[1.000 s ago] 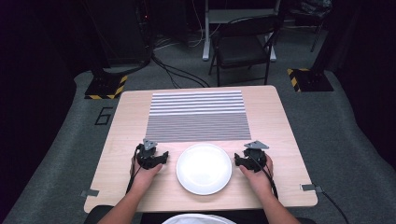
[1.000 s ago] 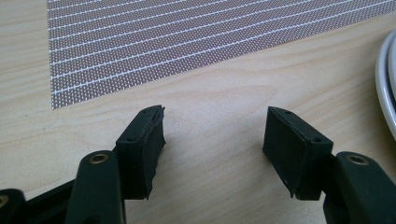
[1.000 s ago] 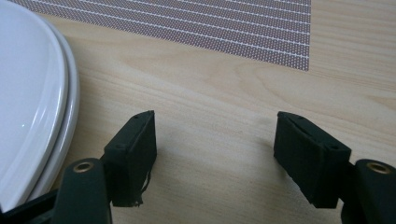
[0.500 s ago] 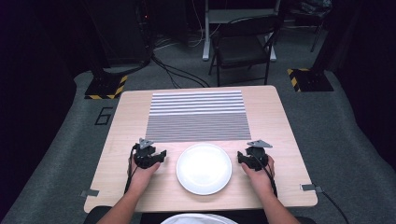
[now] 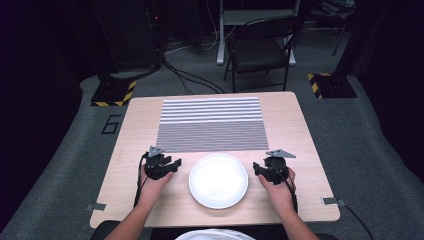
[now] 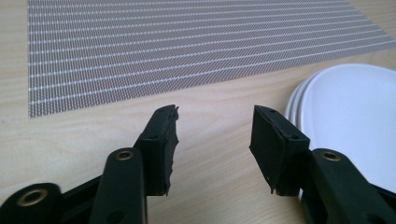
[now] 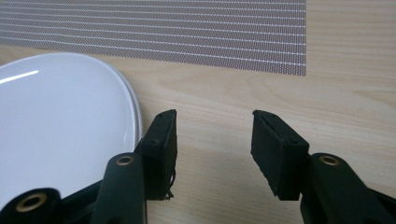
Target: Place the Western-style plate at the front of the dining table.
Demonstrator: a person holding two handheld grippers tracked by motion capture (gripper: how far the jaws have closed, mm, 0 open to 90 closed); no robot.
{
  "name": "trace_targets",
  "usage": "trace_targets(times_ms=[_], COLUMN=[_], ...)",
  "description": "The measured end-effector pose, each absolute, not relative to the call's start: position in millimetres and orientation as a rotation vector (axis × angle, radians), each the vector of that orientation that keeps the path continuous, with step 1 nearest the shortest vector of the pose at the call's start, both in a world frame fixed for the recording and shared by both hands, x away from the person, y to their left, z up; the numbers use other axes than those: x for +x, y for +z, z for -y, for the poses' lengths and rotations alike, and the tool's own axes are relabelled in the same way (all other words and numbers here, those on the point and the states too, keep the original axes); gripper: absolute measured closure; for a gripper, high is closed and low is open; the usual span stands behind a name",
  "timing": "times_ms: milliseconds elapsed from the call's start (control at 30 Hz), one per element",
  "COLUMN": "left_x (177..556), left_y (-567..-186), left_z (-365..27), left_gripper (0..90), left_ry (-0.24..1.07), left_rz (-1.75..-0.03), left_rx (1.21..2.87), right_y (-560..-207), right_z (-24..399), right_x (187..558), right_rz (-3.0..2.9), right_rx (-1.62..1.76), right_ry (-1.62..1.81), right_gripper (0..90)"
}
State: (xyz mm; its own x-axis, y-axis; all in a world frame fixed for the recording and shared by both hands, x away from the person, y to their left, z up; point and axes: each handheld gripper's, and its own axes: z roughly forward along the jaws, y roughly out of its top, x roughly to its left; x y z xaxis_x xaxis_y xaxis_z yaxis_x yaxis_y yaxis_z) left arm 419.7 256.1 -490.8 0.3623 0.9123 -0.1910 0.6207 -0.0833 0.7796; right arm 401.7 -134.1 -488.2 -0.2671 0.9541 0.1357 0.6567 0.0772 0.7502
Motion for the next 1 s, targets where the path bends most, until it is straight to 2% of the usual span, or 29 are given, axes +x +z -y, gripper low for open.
trace_targets(times_ms=[233,600,1000], left_x=[415,407,395], left_y=[-474,-478,-489], left_z=[-253,-246,-241], left_gripper=[51.4,53.9,56.3], left_ry=[0.461,0.37,0.278], left_rz=[-1.32,-1.319,-1.29], left_rx=[1.767,1.751,1.775], right_y=[-475,-469,-486], right_z=[129,117,108], right_x=[395,389,382], right_rz=[-1.945,-1.932,-1.988], right_rx=[1.621,1.619,1.635], right_ry=[1.112,1.199,1.178], right_gripper=[53.3,52.8,52.9])
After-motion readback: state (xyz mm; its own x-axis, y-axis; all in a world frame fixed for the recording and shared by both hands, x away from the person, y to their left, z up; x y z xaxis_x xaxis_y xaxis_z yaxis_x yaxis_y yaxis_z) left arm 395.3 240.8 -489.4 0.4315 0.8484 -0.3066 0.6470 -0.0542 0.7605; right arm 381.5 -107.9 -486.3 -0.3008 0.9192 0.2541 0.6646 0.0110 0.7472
